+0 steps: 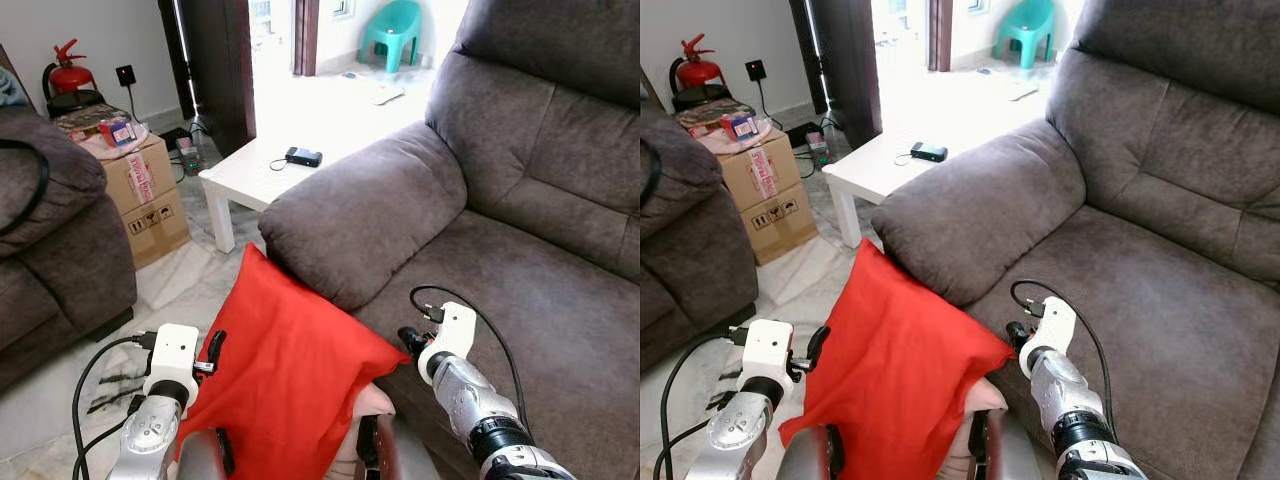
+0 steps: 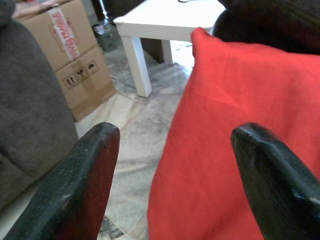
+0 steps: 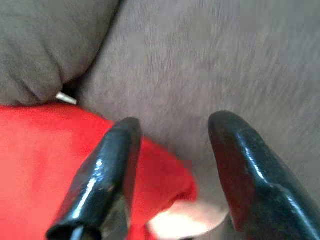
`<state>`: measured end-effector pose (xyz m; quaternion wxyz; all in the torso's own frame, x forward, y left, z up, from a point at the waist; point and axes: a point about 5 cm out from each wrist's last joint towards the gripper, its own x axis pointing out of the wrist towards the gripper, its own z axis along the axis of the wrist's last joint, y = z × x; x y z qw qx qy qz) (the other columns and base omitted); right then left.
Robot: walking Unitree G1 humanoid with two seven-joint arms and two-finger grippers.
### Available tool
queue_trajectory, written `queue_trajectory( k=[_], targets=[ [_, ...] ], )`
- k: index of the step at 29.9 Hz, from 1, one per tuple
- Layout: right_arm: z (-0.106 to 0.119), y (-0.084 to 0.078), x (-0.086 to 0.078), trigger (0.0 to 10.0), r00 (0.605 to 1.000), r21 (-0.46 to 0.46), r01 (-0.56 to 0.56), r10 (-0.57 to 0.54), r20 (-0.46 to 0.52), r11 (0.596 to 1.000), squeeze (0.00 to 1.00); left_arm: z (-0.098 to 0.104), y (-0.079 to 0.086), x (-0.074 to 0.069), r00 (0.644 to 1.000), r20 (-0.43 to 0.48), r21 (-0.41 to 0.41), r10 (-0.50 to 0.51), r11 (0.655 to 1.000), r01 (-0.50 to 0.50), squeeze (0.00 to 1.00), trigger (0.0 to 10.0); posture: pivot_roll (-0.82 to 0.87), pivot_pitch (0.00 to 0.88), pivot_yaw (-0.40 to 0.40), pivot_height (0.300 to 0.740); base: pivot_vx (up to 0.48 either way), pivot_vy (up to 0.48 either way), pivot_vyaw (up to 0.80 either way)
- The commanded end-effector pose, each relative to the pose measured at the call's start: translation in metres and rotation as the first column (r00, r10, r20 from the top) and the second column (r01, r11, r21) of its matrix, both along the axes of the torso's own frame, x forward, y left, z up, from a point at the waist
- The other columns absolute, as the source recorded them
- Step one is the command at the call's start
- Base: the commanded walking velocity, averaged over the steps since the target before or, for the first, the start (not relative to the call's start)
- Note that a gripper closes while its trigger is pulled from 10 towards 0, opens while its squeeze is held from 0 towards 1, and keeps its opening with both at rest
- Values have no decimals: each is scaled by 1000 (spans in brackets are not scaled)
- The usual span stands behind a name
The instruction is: Move the pillow to the sofa from floor
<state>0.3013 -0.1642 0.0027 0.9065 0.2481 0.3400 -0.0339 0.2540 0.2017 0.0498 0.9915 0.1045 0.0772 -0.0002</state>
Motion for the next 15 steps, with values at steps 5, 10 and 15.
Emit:
queue_trajectory(
  k=[5, 10, 15],
  targets=[
    [1, -3, -3, 10000, 999, 59, -3, 6, -41, 998, 1000, 0, -2, 0, 1000, -4, -7, 7, 1000, -7, 0, 10000, 91, 0, -105, 560, 0, 0, 0],
    [-2, -7, -7, 10000, 997, 66, 24, -19, -78, 998, 1000, 0, -2, 1, 1000, -5, -9, 9, 1000, -9, 0, 10000, 90, 0, -106, 560, 0, 0, 0],
    [-3, -4, -9, 10000, 993, 132, 53, -39, -110, 990, 1000, 0, -3, 2, 1000, -4, -15, 13, 1000, -13, 0, 10000, 90, 0, -112, 560, 0, 0, 0]
  ],
)
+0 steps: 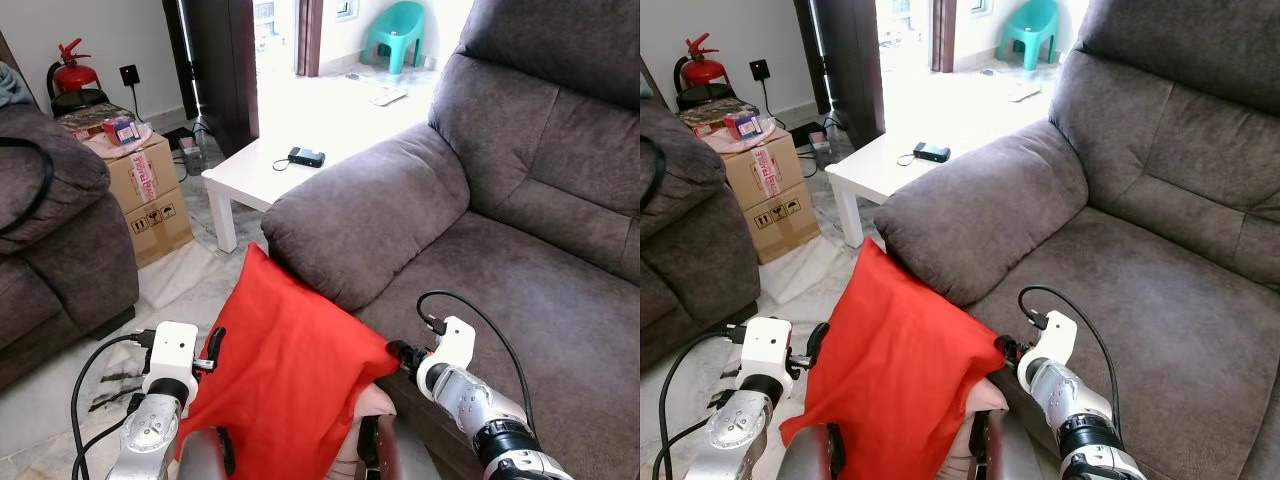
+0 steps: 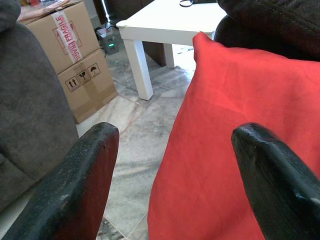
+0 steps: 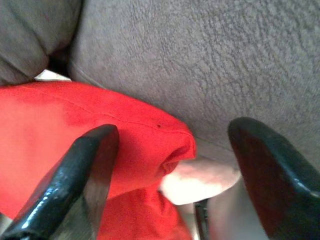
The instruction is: Move the pillow to the sofa from floor
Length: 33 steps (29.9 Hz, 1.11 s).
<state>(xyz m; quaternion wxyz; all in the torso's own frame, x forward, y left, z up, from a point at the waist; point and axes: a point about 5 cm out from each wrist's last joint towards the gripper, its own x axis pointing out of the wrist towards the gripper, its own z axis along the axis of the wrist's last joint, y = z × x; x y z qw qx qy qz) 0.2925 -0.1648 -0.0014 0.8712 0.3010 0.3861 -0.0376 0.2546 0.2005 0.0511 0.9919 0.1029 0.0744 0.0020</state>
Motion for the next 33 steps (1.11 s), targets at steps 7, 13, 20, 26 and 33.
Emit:
queue_trajectory(
  k=[7, 13, 20, 26, 33],
  targets=[
    [-2, 8, -5, 10000, 994, 217, 106, -97, -51, 970, 1000, -2, -4, 0, 1000, -12, -20, 5, 1000, -6, 0, 10000, 95, 0, -118, 560, 0, 0, 0],
    [-7, 16, -13, 10000, 993, 285, 109, -89, -81, 952, 1000, -3, -5, 1, 1000, -12, -23, 5, 1000, -5, 0, 10000, 93, 0, -119, 560, 0, 0, 0],
    [-11, 17, -14, 10000, 993, 288, 115, -99, -70, 951, 996, -3, -7, 2, 1000, -6, -26, 4, 1000, -4, 0, 10000, 98, 0, -122, 560, 0, 0, 0],
    [-11, 25, -11, 10000, 992, 341, 123, -110, -58, 932, 0, -1, -9, 4, 1000, 4, -31, -1, 1000, 1, 0, 10000, 105, 0, -123, 560, 0, 0, 0],
    [-14, 36, -13, 10000, 993, 349, 109, -88, -76, 931, 0, 1, -9, 5, 1000, 12, -33, 3, 999, -2, 0, 10000, 117, 0, -131, 560, 0, 0, 0]
  ],
)
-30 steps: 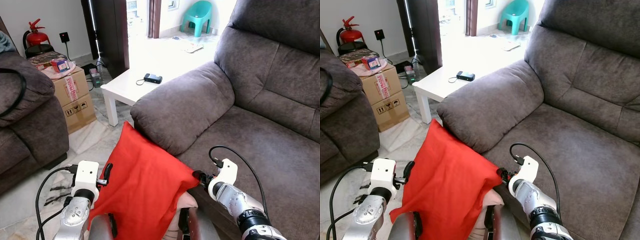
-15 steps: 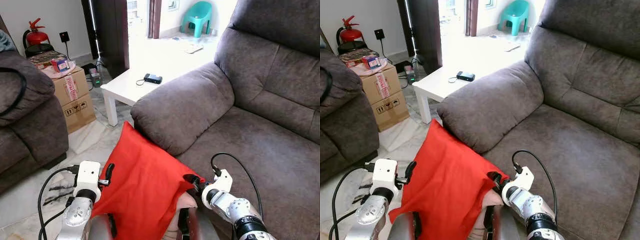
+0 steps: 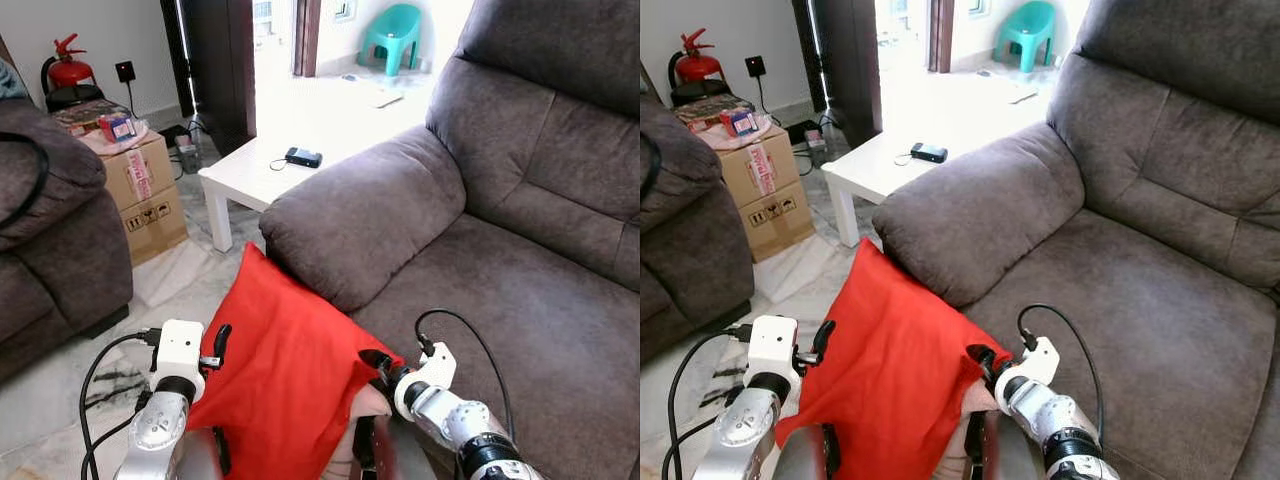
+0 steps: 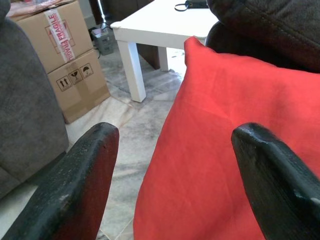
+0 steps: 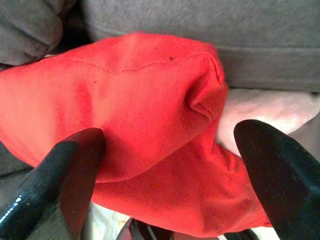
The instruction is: Move the pillow to the sofa from floor
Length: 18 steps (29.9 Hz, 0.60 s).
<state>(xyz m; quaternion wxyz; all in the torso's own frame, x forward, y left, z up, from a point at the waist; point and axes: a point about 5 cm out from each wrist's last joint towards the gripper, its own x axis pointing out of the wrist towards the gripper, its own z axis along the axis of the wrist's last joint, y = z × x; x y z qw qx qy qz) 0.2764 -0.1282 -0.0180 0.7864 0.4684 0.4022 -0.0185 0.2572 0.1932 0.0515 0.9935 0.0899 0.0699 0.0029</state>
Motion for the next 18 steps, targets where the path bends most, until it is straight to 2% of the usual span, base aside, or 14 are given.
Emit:
queue_trajectory(
  k=[1, 8, 13, 18],
  targets=[
    [2, 2, 4, 10000, 1000, 19, 24, -24, 17, 1000, 0, 1, -2, 3, 1000, 5, -9, -1, 1000, 1, 0, 10000, 125, 0, -135, 560, 0, 0, 0],
    [8, 9, 11, 10000, 996, 73, 26, -32, 80, 997, 0, 7, -4, 7, 999, 31, -24, -7, 1000, 8, 0, 10000, 136, 0, -141, 560, 0, 0, 0],
    [10, 11, 14, 10000, 996, 53, -4, 0, 90, 999, 0, 8, -4, 8, 999, 34, -24, -9, 1000, 10, 0, 10000, 140, 0, -143, 560, 0, 0, 0],
    [13, 17, 16, 10000, 994, 72, -35, 27, 107, 997, 0, 9, -2, 8, 999, 36, -24, -4, 1000, 4, 0, 10000, 144, 0, -148, 560, 0, 0, 0]
  ],
)
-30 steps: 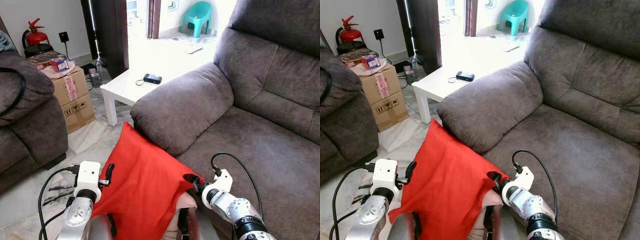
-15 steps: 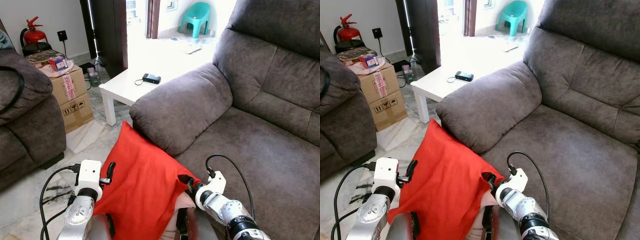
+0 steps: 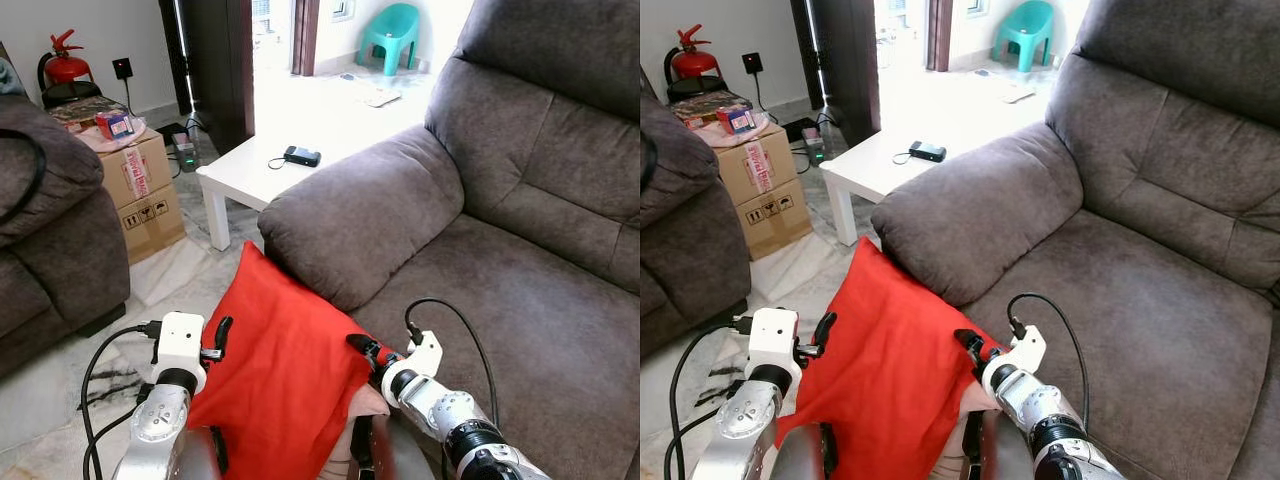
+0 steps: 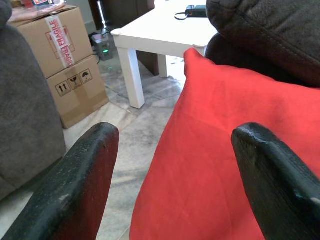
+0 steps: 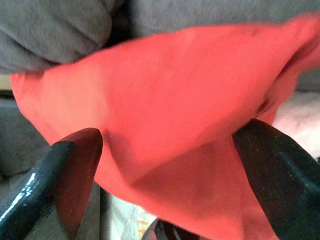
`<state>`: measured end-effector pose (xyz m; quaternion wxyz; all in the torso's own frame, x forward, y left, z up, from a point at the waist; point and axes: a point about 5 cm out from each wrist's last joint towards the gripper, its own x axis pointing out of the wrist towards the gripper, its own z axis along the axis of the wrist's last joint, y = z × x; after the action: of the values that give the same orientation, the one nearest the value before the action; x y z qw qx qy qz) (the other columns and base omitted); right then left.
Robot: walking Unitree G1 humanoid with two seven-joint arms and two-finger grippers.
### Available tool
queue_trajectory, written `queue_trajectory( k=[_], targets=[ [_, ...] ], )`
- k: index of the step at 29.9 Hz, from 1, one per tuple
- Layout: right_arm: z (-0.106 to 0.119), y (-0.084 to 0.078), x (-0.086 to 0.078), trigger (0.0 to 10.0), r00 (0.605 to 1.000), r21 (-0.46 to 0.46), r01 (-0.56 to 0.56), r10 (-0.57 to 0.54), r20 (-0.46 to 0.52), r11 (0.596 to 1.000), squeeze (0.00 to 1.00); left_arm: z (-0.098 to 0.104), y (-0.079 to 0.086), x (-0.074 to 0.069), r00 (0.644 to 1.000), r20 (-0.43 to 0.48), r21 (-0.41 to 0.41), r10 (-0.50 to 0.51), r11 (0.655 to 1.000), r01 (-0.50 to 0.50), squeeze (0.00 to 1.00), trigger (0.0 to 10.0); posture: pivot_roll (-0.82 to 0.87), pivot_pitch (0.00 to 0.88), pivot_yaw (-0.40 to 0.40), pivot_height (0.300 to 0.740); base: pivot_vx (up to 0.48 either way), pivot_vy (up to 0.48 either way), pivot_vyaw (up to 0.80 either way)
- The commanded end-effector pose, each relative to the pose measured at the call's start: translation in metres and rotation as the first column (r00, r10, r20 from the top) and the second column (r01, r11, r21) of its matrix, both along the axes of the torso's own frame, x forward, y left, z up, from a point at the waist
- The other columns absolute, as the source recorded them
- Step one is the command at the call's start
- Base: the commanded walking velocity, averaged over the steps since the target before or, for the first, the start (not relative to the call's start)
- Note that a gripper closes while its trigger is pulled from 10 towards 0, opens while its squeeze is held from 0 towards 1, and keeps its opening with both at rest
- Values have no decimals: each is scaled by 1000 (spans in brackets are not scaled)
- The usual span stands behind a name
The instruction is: Move the pillow to the sofa from floor
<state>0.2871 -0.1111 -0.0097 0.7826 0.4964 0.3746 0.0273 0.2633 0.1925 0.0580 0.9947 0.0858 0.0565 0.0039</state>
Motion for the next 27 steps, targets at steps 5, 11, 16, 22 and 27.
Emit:
queue_trajectory(
  k=[5, 11, 16, 22, 27],
  targets=[
    [-2, 5, -1, 10000, 995, -117, -99, 99, -14, 988, 0, 2, -2, 1, 1000, 8, -13, -3, 1000, 3, 0, 10000, 148, 0, -154, 560, 0, 0, 0],
    [-7, -3, -2, 10000, 995, -226, -95, 90, -29, 970, 0, 1, -4, -1, 1000, 4, -15, 3, 1000, -3, 0, 10000, 150, 0, -166, 560, 0, 0, 0],
    [-7, -3, -1, 10000, 998, -218, -66, 61, -30, 974, 0, -1, -5, -4, 1000, 3, -21, 10, 1000, -10, 0, 10000, 157, 0, -177, 560, 0, 0, 0],
    [-4, 4, 2, 10000, 1000, -114, 4, -7, -26, 994, 0, 1, -4, -9, 1000, 7, -24, 24, 999, -23, 0, 10000, 171, 0, -193, 560, 0, 0, 0],
    [-6, 9, -1, 10000, 1000, -97, 2, -4, -30, 995, 0, 18, 3, -5, 996, 68, -32, 50, 998, -48, 0, 10000, 179, 0, -198, 560, 0, 0, 0]
  ],
)
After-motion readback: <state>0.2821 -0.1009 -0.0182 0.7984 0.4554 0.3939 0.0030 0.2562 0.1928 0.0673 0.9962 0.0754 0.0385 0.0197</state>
